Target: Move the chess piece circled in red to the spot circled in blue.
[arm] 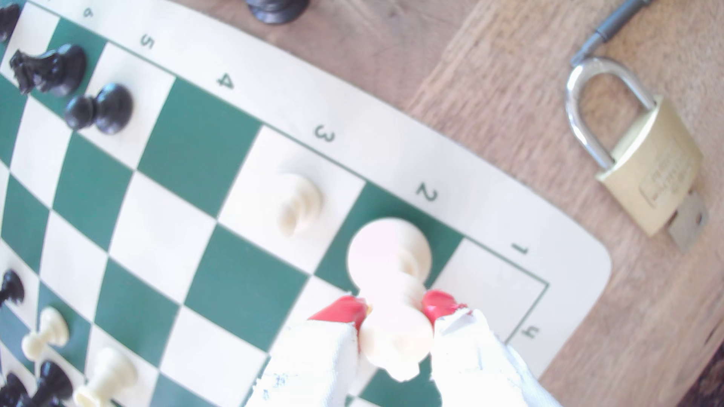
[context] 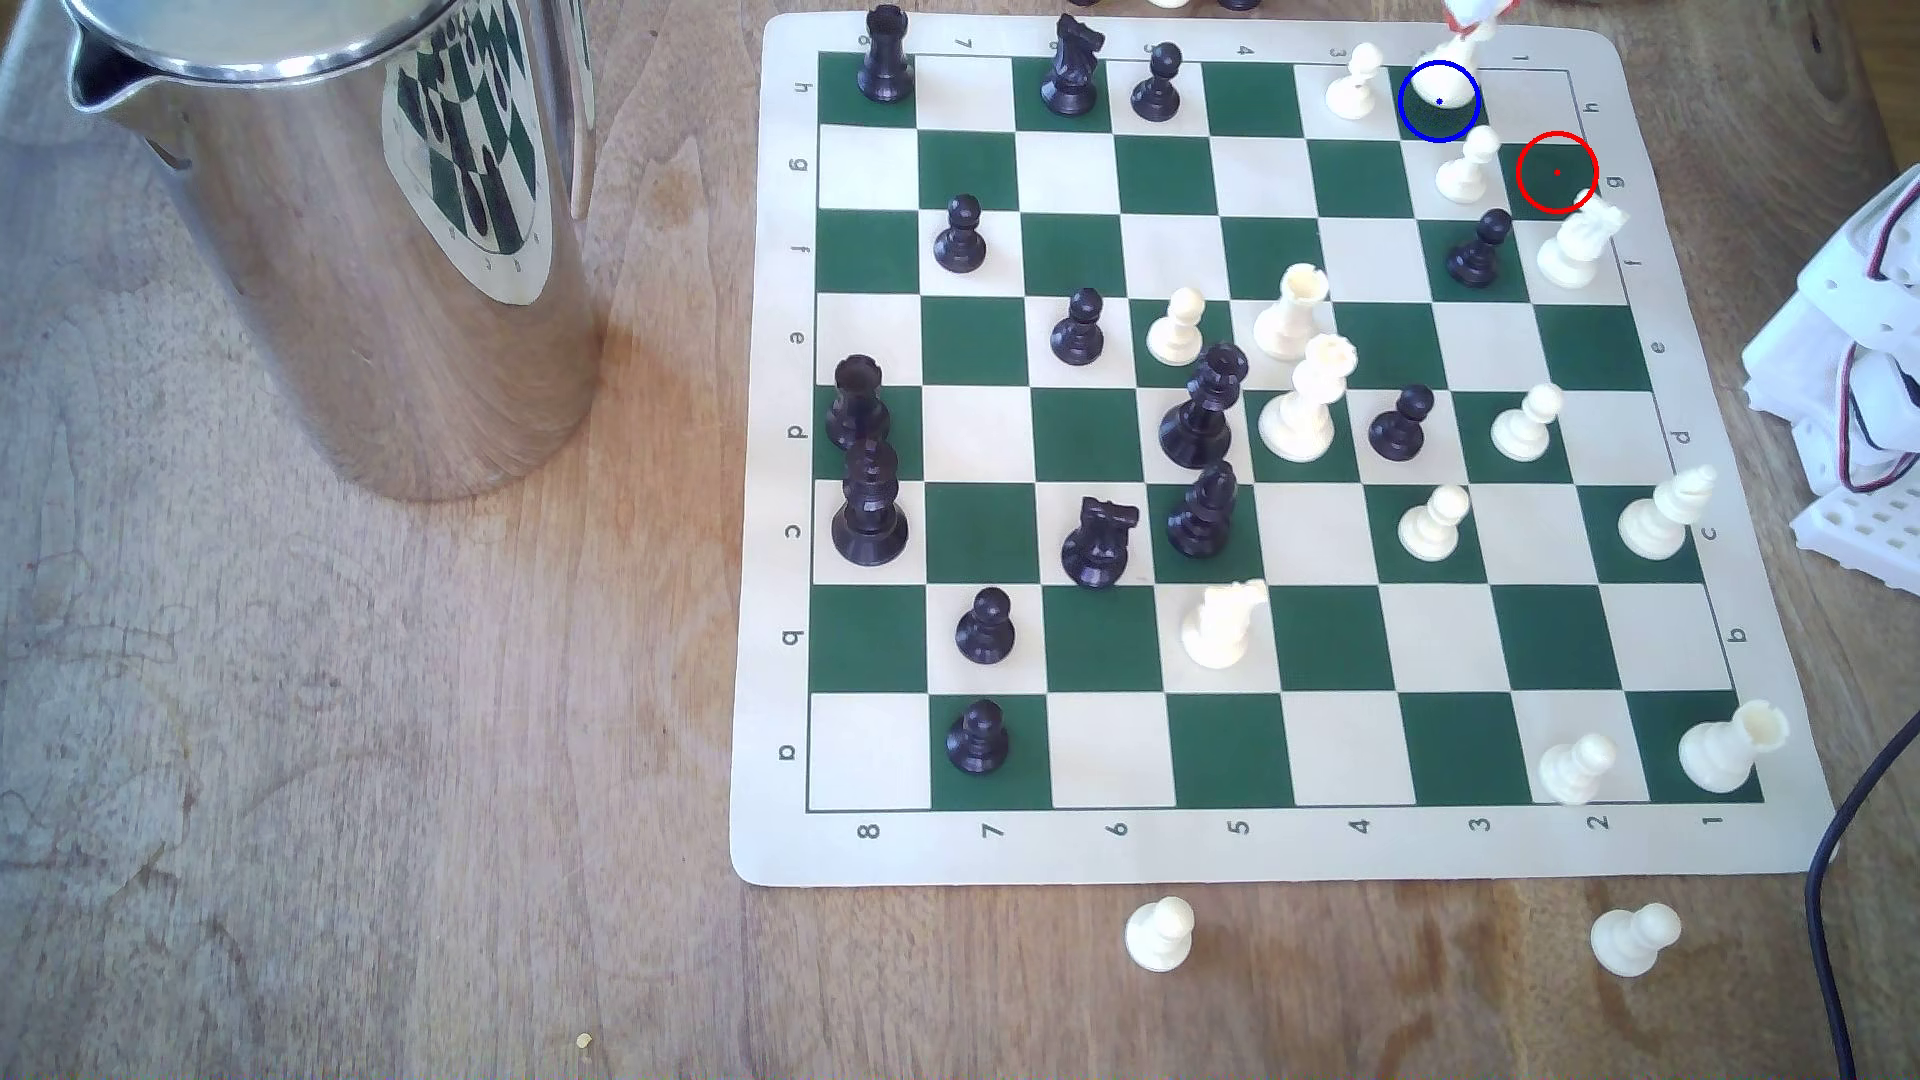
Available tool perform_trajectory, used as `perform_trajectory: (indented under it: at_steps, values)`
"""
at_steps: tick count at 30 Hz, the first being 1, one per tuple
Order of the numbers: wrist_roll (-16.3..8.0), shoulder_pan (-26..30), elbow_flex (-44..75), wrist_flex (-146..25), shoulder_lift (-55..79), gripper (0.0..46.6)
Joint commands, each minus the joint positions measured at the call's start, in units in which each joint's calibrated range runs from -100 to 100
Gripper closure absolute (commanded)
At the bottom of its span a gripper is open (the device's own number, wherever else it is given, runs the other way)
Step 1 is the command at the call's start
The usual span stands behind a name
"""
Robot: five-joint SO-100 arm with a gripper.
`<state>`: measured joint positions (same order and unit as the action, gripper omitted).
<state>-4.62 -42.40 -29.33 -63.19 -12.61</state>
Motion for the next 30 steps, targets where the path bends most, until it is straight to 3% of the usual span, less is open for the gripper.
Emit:
perform_trajectory:
  at_steps: [1, 14, 17, 20, 30]
  values:
    - [0.15, 0.05, 4.67, 1.35, 0.30, 46.4]
    - [0.15, -0.26, 4.03, 1.93, 2.68, 46.4]
    - [0.15, -0.50, 4.03, 1.93, 2.93, 36.2]
    - [0.29, -0.73, 4.03, 1.52, 2.76, 31.7]
    - [1.71, -2.30, 4.67, -2.99, 0.64, 31.0]
